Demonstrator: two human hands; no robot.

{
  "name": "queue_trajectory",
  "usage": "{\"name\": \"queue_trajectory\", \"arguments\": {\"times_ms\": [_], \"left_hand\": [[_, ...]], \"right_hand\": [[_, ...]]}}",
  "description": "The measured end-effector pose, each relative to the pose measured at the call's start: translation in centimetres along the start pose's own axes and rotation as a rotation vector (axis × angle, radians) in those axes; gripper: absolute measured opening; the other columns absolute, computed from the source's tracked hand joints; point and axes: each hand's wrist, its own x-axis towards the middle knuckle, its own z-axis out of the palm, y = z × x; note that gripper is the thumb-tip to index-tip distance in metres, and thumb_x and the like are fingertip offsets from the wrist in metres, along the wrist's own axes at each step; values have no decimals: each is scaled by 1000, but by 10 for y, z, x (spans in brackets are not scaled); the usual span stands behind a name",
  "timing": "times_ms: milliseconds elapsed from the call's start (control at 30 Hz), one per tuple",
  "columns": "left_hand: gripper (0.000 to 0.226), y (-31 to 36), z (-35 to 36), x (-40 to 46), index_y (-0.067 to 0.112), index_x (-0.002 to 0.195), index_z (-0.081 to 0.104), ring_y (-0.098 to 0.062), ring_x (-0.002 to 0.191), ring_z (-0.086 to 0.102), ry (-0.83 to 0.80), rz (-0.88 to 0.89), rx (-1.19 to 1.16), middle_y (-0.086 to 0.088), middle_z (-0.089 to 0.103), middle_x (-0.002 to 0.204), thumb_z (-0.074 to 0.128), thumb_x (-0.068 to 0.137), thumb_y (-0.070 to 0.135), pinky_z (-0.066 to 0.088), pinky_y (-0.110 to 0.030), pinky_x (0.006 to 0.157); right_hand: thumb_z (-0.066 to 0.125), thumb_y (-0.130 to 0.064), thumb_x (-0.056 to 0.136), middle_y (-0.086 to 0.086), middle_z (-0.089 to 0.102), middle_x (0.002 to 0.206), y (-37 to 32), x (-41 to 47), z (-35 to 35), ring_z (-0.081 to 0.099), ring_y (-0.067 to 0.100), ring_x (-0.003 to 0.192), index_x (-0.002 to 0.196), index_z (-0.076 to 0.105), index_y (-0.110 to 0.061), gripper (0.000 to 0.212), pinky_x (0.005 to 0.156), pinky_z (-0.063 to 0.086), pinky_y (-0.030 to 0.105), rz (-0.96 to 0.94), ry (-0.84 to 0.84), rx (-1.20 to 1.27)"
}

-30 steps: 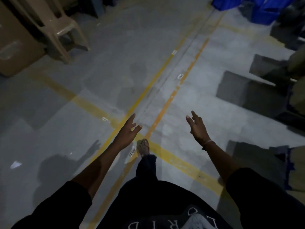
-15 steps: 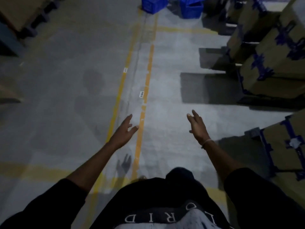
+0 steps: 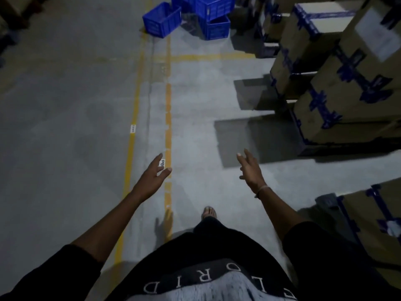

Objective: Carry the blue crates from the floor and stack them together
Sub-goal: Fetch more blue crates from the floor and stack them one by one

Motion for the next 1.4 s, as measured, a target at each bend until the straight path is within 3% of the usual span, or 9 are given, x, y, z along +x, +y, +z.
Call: {"name": "queue_trajectory", "arguments": {"times_ms": [167, 633, 800, 900, 1000, 1200, 1267, 1333, 1400], "left_hand": [[71, 72, -23, 113, 33, 160, 22, -12, 140, 45, 30, 57, 8, -2, 36, 161, 58, 100, 43, 41, -26, 98], [70, 148, -125, 447, 37, 159, 22, -15, 140, 45, 54, 76, -40, -3, 31, 164, 58, 99, 44, 42, -30, 102], [72, 190, -187, 579, 27, 160, 21, -18, 142, 43, -6, 104, 29, -3, 27, 165, 59, 100, 37, 40, -24, 95], [73, 217, -224, 655, 25, 160, 22, -19, 144, 41, -42, 126, 77, 1, 23, 167, 60, 100, 37, 40, -25, 96], [72, 239, -247, 713, 28, 160, 21, -16, 143, 41, -73, 124, 97, 2, 27, 165, 58, 100, 40, 39, -26, 97], [70, 263, -278, 833, 32, 160, 22, -15, 143, 42, -94, 105, 113, -1, 30, 164, 58, 100, 42, 39, -28, 100], [70, 270, -287, 878, 33, 159, 22, -15, 143, 41, -95, 97, 108, -1, 30, 164, 58, 100, 42, 38, -27, 99], [70, 282, -297, 926, 33, 159, 22, -14, 143, 41, -91, 98, 111, 0, 31, 164, 59, 100, 41, 38, -26, 98], [70, 294, -307, 973, 33, 159, 23, -13, 143, 41, -81, 94, 102, 1, 33, 162, 59, 100, 41, 38, -27, 99]], "right_hand": [[52, -86, 73, -4, 30, 158, -85, 110, -16, 47, 28, 133, 146, 28, -50, 85, 97, 52, 53, -20, -49, -16], [57, -76, 77, -2, 33, 154, -255, 424, 13, 50, 30, 129, 151, 28, -37, 89, 69, 58, 34, -55, 17, -52], [57, -86, 67, 1, 37, 156, -323, 532, 39, 50, 27, 132, 152, 26, -36, 103, 98, 52, 51, -31, 67, -35], [56, -83, 69, 3, 36, 155, -366, 591, 53, 49, 27, 132, 153, 26, -32, 103, 75, 60, 41, -40, 92, -33], [55, -88, 69, 2, 35, 154, -388, 645, 65, 51, 26, 130, 152, 25, -36, 103, 96, 53, 50, -33, 122, -56], [54, -87, 72, 3, 36, 154, -430, 769, 84, 54, 28, 127, 151, 24, -39, 97, 99, 50, 55, -9, 131, -83], [54, -85, 73, 2, 35, 155, -447, 812, 89, 54, 28, 127, 151, 24, -38, 96, 93, 54, 51, -9, 135, -79], [56, -81, 74, 2, 35, 154, -468, 859, 91, 54, 29, 126, 153, 25, -34, 97, 75, 60, 40, -6, 140, -64], [56, -83, 73, 2, 36, 151, -486, 907, 93, 54, 30, 125, 153, 25, -33, 99, 78, 60, 43, -6, 142, -64]]}}
